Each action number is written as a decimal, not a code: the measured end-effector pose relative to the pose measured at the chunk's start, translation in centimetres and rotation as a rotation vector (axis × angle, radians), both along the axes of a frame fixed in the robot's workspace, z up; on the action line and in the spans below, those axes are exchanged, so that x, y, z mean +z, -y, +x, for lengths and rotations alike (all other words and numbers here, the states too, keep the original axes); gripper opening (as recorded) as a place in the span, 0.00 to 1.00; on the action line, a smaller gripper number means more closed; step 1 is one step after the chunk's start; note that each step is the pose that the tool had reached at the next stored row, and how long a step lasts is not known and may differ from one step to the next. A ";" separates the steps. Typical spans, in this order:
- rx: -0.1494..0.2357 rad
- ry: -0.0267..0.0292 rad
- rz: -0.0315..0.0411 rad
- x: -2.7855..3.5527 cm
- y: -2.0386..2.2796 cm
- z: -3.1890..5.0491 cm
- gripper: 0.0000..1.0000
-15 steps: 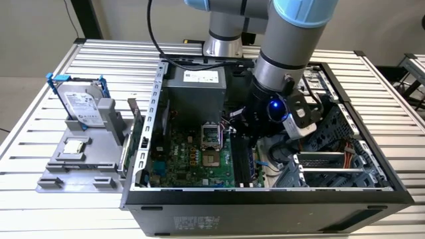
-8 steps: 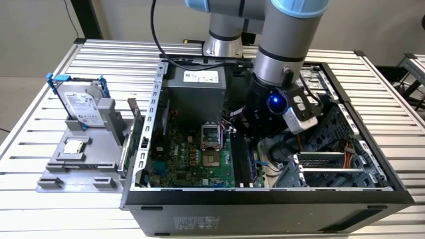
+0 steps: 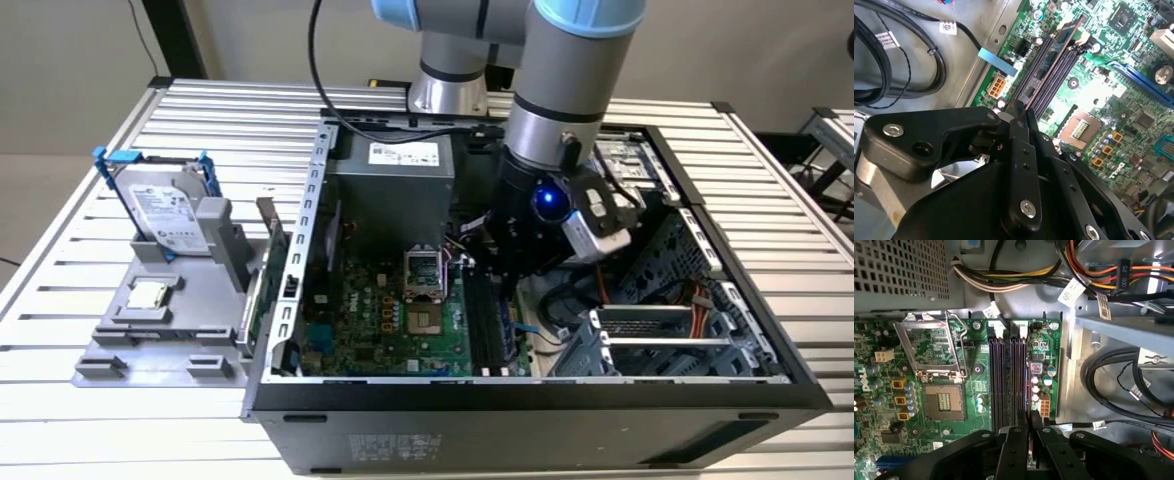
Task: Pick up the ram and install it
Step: 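Insert the ram into the slot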
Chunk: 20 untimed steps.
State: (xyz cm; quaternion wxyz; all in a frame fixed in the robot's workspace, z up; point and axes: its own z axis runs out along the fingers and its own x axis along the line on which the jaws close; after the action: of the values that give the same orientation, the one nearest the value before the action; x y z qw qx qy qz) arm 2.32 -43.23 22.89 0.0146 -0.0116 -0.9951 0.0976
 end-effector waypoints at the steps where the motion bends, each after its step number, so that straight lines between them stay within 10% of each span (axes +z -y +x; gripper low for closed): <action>1: 0.000 0.0016 -0.0034 -0.06 -0.20 0.00 0.00; 9: -0.011 0.0131 -0.0114 -0.56 -0.50 -0.35 0.00; 20: -0.017 0.0140 -0.0138 -1.14 -0.95 -0.36 0.00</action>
State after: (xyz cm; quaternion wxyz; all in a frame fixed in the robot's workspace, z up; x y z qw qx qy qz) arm 1.96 -42.28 21.75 0.0083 -0.0207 -0.9943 0.1042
